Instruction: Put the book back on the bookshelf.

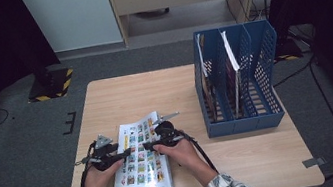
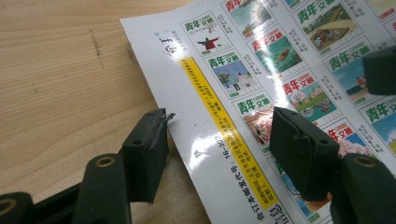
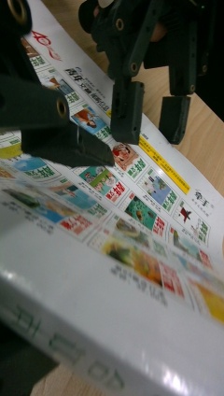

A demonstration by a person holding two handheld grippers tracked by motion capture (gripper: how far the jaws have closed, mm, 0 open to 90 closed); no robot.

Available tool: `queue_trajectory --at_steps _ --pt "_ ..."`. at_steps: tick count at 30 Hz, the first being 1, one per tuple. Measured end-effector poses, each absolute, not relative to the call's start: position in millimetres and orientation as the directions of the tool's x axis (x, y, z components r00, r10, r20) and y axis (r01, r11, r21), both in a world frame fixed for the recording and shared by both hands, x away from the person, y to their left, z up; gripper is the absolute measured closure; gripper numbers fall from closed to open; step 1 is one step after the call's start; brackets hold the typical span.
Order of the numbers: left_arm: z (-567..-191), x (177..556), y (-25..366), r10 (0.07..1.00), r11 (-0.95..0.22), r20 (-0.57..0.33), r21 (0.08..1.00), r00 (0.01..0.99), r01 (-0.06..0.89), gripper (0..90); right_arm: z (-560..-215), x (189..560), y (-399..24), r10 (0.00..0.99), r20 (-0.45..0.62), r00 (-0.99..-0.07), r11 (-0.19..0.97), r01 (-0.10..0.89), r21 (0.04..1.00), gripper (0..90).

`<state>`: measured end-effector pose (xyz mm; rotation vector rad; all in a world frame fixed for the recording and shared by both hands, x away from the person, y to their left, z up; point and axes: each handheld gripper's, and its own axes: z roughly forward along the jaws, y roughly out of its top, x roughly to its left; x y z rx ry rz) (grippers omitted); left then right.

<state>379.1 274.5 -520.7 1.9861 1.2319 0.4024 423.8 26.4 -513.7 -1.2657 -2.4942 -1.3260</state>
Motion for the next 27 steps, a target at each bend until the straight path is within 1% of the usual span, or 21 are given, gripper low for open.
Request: queue_trajectory --at_steps 2,8,9,11,13,18,23,27 --pt "-520.3 378.9 274.7 0.866 -0.260 -0.110 0.734 0.488 0.627 36.4 -511.4 425.0 26.0 0.645 0.398 -0.652 0.279 0.686 0.672 53.4" --pt "-520.2 379.3 274.6 0.866 -0.262 -0.104 0.740 0.489 0.620 34.3 -503.5 427.8 26.4 0.664 0.399 -0.633 0.236 0.683 0.691 66.3" --pt "-520.1 379.4 273.7 0.864 -0.269 -0.100 0.736 0.493 0.621 31.6 -502.2 428.1 26.6 0.661 0.397 -0.637 0.236 0.679 0.696 67.0" --pt "-519.6 379.5 272.3 0.865 -0.276 -0.088 0.740 0.495 0.614 29.5 -499.8 428.4 28.0 0.659 0.379 -0.649 0.244 0.662 0.709 68.0" --pt "-519.4 380.5 271.7 0.860 -0.260 -0.111 0.746 0.499 0.613 25.5 -496.7 428.6 28.5 0.657 0.366 -0.660 0.254 0.650 0.716 68.7" --pt "-520.1 381.9 271.4 0.841 -0.265 -0.133 0.743 0.524 0.614 17.9 -485.9 427.1 27.6 0.654 0.288 -0.700 0.289 0.583 0.759 70.1" --pt "-521.5 381.6 270.5 0.823 -0.285 -0.137 0.740 0.551 0.610 17.5 -476.3 423.8 25.4 0.649 0.225 -0.726 0.293 0.512 0.807 71.4" --pt "-524.0 381.5 269.6 0.803 -0.272 -0.187 0.730 0.566 0.628 17.9 -471.9 421.9 22.9 0.651 0.204 -0.732 0.286 0.485 0.827 71.8"
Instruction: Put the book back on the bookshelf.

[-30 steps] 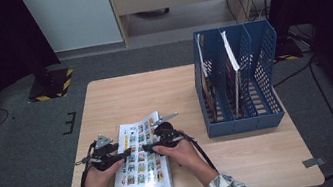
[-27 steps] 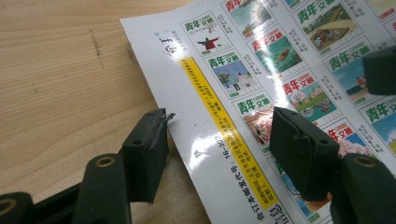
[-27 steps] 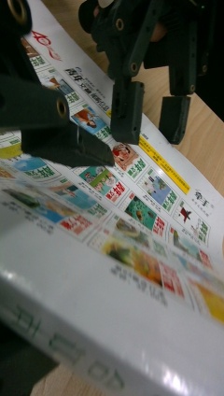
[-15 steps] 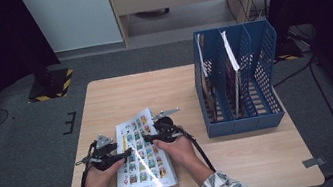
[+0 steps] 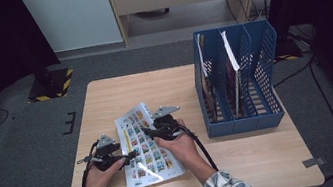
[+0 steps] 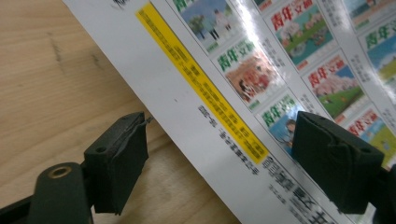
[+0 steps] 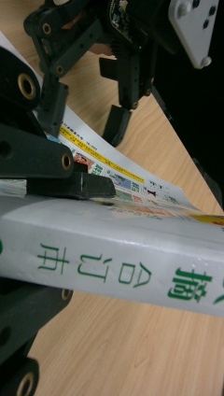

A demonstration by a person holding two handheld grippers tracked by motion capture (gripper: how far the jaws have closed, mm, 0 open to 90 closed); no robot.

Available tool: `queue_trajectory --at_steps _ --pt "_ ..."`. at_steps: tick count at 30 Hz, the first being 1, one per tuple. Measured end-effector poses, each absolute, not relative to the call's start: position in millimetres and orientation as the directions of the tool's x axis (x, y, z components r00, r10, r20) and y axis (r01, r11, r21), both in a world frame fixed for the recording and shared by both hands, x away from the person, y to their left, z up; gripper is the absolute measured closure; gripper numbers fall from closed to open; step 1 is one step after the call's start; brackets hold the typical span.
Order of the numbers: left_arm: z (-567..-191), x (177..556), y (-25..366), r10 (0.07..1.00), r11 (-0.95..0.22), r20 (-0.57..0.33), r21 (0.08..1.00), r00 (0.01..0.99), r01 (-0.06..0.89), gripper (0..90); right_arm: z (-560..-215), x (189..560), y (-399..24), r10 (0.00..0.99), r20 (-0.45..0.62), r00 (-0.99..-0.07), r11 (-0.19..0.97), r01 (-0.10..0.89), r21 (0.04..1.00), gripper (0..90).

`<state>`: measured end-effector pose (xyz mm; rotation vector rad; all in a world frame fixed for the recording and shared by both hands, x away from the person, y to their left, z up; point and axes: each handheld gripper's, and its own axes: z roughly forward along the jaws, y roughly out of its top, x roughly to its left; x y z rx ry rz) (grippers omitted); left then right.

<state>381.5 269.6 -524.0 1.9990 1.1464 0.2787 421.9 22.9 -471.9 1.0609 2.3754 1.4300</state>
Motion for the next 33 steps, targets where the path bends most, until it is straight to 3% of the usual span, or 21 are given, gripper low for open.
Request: queue_trajectory --at_steps 25,33 --pt "-525.0 382.8 268.0 0.712 -0.246 -0.305 0.736 0.633 0.631 31.0 -442.6 411.8 16.5 0.610 0.090 -0.787 0.225 0.280 0.933 73.6" --pt "-517.7 385.7 278.5 0.728 -0.185 -0.323 0.757 0.605 0.627 51.1 -434.7 409.3 14.7 0.590 0.070 -0.805 0.200 0.230 0.953 73.8"
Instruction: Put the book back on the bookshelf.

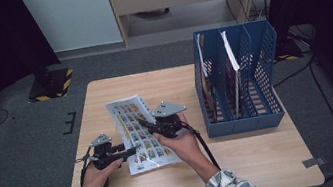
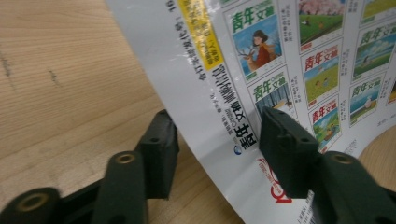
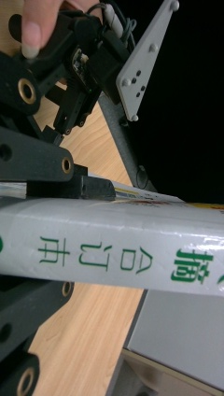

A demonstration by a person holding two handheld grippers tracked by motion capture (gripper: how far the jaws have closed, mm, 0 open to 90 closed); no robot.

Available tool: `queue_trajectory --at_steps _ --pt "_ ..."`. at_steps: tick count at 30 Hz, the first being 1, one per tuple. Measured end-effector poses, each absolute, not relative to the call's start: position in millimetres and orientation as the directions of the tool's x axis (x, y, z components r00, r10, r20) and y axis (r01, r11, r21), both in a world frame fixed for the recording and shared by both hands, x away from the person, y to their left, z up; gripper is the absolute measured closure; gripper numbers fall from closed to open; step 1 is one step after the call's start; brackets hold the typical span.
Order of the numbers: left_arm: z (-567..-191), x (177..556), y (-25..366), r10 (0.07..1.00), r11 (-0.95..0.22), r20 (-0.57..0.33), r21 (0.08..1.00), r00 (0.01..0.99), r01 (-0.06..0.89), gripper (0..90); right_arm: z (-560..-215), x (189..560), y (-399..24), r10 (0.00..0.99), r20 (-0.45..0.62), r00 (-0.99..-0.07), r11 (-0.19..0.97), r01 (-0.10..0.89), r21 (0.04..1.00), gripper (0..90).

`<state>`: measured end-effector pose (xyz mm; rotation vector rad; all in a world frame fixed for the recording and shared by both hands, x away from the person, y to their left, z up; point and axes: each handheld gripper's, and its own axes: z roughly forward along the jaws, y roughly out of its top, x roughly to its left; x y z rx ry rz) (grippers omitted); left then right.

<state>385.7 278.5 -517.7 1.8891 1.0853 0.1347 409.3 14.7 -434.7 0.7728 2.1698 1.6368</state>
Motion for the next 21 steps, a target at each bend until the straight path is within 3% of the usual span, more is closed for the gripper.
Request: queue_trajectory --at_steps 5,21 --pt "-515.2 386.7 282.6 0.738 -0.160 -0.343 0.747 0.581 0.645 66.5 -435.1 408.4 13.9 0.581 0.062 -0.812 0.199 0.215 0.956 73.8" --pt "-509.9 384.1 277.0 0.757 -0.217 -0.269 0.756 0.596 0.618 72.4 -437.8 409.1 8.0 0.555 0.065 -0.829 0.226 0.226 0.948 72.9"
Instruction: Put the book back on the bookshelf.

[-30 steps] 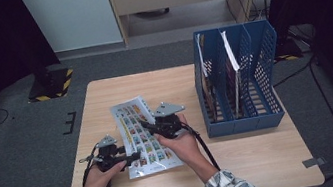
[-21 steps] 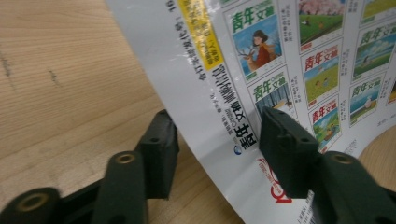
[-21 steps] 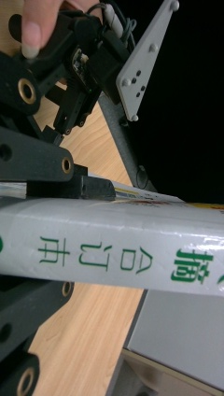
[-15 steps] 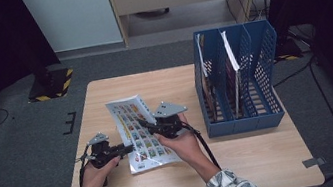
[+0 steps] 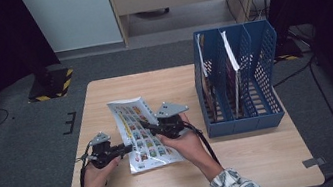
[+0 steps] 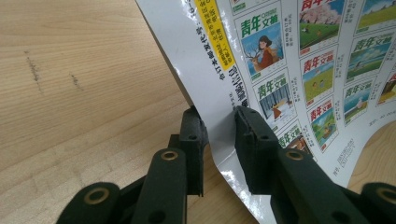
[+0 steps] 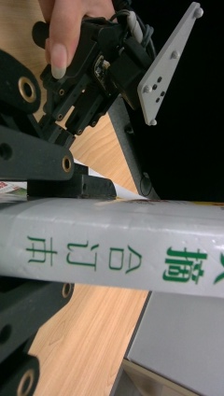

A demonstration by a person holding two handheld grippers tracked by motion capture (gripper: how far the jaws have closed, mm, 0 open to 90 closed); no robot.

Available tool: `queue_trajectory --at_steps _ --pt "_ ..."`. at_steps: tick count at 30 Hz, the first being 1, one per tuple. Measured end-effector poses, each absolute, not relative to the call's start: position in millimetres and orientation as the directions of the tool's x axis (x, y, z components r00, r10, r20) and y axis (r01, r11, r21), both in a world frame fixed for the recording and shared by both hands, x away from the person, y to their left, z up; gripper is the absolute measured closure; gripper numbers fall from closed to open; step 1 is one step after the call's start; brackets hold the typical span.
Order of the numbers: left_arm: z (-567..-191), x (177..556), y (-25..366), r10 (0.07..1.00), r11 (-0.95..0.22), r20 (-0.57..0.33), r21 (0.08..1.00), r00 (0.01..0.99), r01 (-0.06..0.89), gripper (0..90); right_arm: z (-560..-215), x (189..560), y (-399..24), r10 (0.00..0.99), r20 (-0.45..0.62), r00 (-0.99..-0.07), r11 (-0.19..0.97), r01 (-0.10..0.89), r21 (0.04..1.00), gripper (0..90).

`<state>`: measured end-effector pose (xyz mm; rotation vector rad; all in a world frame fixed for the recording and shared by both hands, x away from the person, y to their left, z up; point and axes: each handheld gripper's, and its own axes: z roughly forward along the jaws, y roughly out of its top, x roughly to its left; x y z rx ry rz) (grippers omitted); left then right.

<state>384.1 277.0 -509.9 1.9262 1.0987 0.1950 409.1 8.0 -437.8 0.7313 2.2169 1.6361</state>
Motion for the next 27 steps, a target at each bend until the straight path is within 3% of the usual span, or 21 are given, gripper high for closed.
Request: queue_trajectory --at_steps 9,16,27 --pt "-508.0 382.9 273.5 0.762 -0.231 -0.245 0.762 0.600 0.605 73.3 -440.3 412.3 7.2 0.543 0.067 -0.837 0.282 0.258 0.924 68.6" --pt "-506.6 383.3 273.7 0.763 -0.236 -0.240 0.761 0.600 0.604 73.3 -440.1 416.0 7.5 0.563 0.066 -0.824 0.292 0.273 0.917 73.5" --pt "-490.0 381.7 271.3 0.787 -0.248 -0.154 0.808 0.598 0.534 74.0 -432.7 413.9 -2.1 0.543 0.046 -0.838 0.245 0.210 0.947 73.2"
